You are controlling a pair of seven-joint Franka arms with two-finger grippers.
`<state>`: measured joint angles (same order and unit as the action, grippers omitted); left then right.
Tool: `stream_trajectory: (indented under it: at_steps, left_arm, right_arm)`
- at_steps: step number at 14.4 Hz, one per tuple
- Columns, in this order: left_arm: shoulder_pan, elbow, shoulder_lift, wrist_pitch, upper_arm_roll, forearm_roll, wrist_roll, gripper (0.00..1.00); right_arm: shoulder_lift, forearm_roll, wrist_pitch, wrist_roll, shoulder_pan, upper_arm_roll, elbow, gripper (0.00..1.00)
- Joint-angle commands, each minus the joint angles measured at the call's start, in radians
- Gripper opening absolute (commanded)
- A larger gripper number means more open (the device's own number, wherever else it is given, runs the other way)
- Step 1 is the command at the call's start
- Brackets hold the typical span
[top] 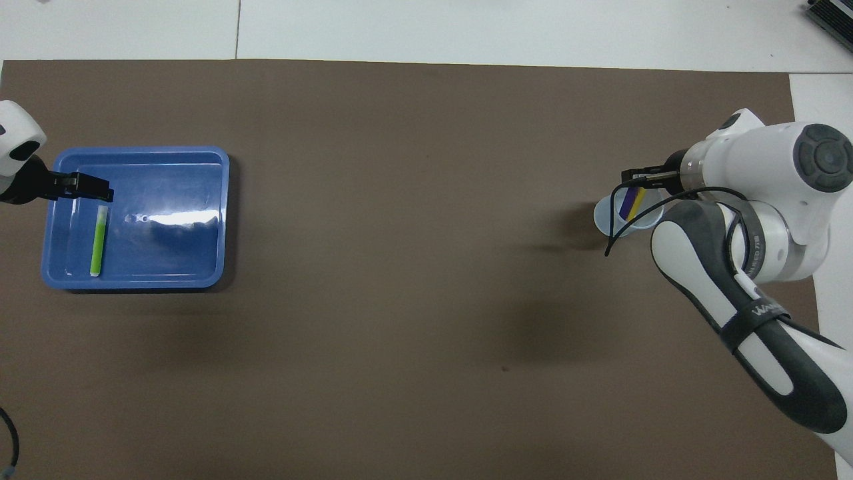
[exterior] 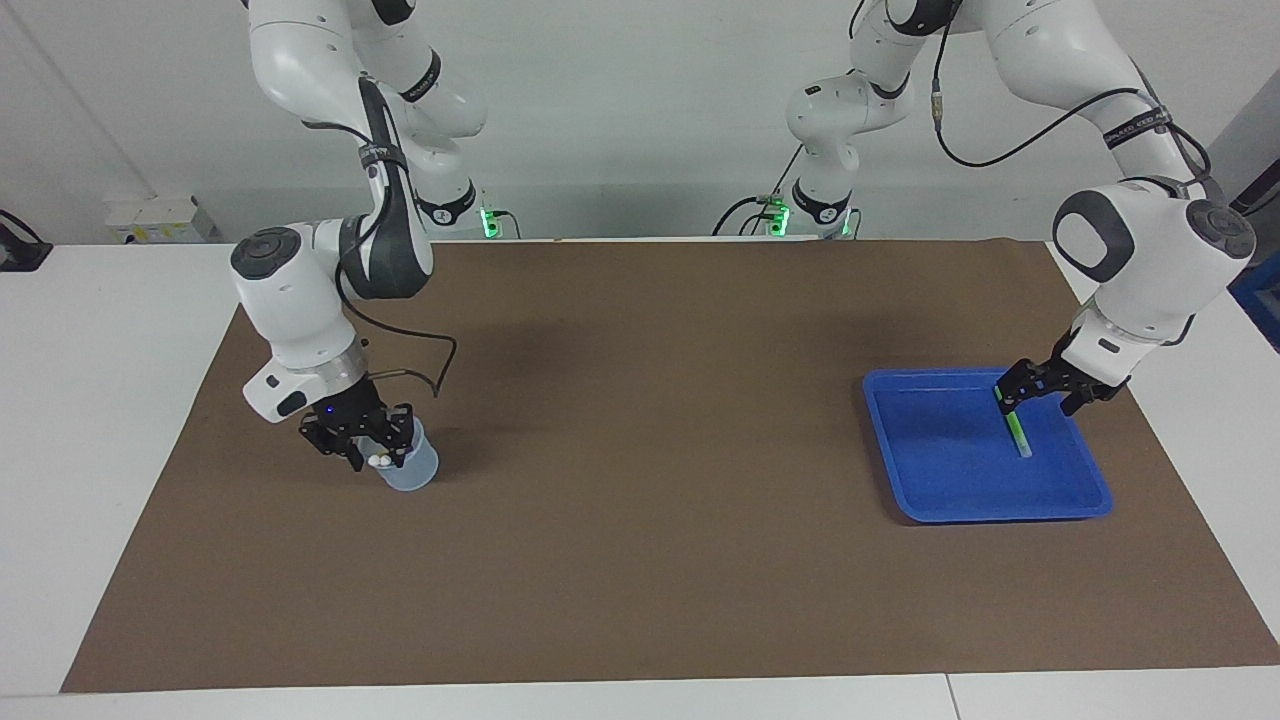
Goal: Right arm passes pens to left for tray arrangement
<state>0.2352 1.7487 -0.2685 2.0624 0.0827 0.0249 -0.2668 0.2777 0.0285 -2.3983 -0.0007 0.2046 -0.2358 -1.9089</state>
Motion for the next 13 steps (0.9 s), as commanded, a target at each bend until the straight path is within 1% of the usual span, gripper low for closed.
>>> stream_trajectory:
  at_steps: [1, 2, 4, 8, 10, 12, 13]
  left_arm:
    - [-0.01, 0.011, 0.02, -0.008, -0.009, -0.003, 0.001, 1.0]
    - [-0.013, 0.005, 0.031, -0.027, -0.009, -0.003, 0.004, 1.0]
    - [-0.022, 0.005, 0.049, -0.054, -0.008, -0.003, 0.012, 1.0]
    - [-0.033, 0.005, 0.061, -0.062, -0.008, -0.003, 0.015, 1.0]
    - [-0.034, 0.005, 0.063, -0.062, -0.008, -0.003, 0.017, 1.0]
    - [-0.034, 0.005, 0.064, -0.071, -0.008, -0.003, 0.017, 1.0]
    - [-0.034, 0.003, 0.065, -0.08, -0.008, -0.003, 0.018, 1.0]
  right_arm:
    - [-0.002, 0.03, -0.027, 0.019, 0.004, -0.005, -0.013, 0.51]
    - [-0.002, 0.03, -0.027, 0.019, 0.004, -0.005, -0.013, 0.48]
    - [-0.002, 0.03, -0.027, 0.019, 0.004, -0.005, -0.013, 0.39]
    - [-0.002, 0.03, -0.027, 0.016, 0.004, -0.005, -0.012, 0.24]
    - [-0.002, 0.03, -0.027, 0.015, 0.004, -0.005, -0.01, 0.18]
    - [-0.002, 0.03, -0.027, 0.011, 0.004, -0.005, -0.009, 0.17]
    - [-0.002, 0.03, -0.027, 0.008, 0.006, -0.005, -0.009, 0.15]
